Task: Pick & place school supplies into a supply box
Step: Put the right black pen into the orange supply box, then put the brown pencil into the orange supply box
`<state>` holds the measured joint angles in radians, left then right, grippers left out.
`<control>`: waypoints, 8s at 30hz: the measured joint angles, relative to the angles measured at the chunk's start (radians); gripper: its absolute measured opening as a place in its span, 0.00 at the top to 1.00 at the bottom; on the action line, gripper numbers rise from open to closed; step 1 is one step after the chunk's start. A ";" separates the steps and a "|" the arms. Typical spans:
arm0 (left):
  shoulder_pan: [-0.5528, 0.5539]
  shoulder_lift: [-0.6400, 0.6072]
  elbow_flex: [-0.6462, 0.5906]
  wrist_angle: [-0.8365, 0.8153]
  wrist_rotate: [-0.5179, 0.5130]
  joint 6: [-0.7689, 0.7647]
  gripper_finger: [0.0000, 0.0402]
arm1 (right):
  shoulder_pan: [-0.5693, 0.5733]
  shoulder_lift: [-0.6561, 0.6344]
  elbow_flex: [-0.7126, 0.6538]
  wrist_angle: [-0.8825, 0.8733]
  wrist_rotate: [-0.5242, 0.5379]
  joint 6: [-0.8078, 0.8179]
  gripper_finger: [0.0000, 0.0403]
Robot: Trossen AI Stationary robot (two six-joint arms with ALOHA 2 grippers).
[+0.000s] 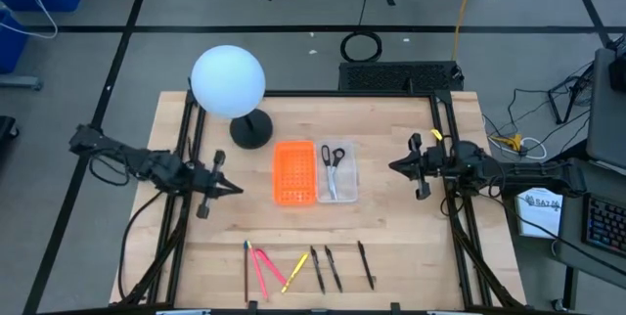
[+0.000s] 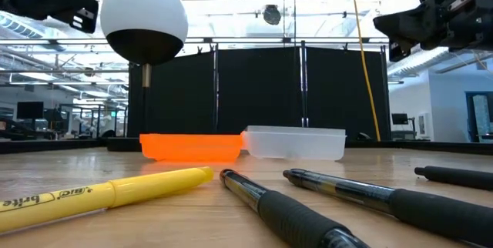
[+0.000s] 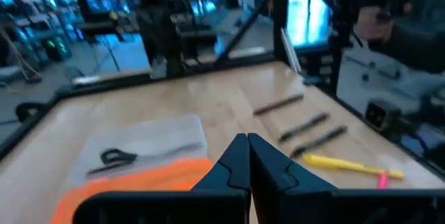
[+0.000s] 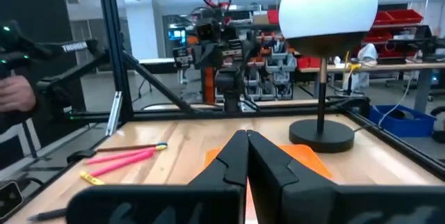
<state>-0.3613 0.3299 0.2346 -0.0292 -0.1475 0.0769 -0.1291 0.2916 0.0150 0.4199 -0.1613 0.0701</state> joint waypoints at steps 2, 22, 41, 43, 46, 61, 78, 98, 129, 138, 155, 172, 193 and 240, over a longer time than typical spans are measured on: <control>0.025 -0.031 -0.034 -0.021 0.021 0.007 1.00 | 0.000 0.000 0.000 0.023 -0.001 -0.001 1.00; 0.154 -0.144 -0.225 0.102 0.148 0.024 0.96 | 0.004 0.022 0.024 0.097 0.002 0.103 1.00; 0.154 -0.120 -0.222 0.095 -0.242 0.002 0.91 | 0.643 0.872 0.925 -0.737 0.295 0.468 1.00; 0.154 -0.120 -0.222 0.093 -0.241 0.001 0.91 | 0.685 0.994 1.069 -0.837 0.295 0.578 1.00; 0.154 -0.119 -0.222 0.094 -0.242 0.024 0.91 | 0.730 1.166 1.265 -1.007 0.282 0.731 1.00; 0.154 -0.120 -0.225 0.144 -0.245 -0.063 0.91 | 0.792 1.523 1.511 -1.319 0.243 1.462 1.00; 0.154 -0.120 -0.225 0.138 -0.244 -0.034 0.91 | 0.769 1.552 1.499 -1.368 0.220 1.632 0.54; 0.154 -0.120 -0.225 0.121 -0.243 -0.109 0.91 | 0.792 1.662 1.312 -1.065 0.135 1.720 0.55; 0.154 -0.120 -0.224 0.109 -0.245 -0.090 0.91 | 0.792 1.801 1.315 -1.218 0.075 1.499 0.95; 0.153 -0.120 -0.224 0.162 -0.244 -0.112 0.91 | 0.757 1.607 1.297 -1.258 0.275 1.430 0.95; 0.153 -0.121 -0.224 0.244 -0.265 -0.109 0.91 | 0.333 1.261 1.308 -1.097 0.464 1.178 0.95; 0.153 -0.121 -0.224 0.243 -0.273 -0.029 0.91 | 0.036 1.530 1.310 -1.004 0.157 0.954 0.95; 0.153 -0.121 -0.224 0.229 -0.272 -0.061 0.91 | -0.012 1.564 1.144 -0.858 0.129 0.949 0.88; 0.153 -0.121 -0.224 0.212 -0.218 -0.173 0.91 | 0.530 1.138 0.562 0.136 0.508 0.355 0.98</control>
<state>-0.2081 0.2092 0.0109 0.1825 -0.3653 -0.0963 0.4009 1.4296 0.5772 0.5557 0.3471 0.4252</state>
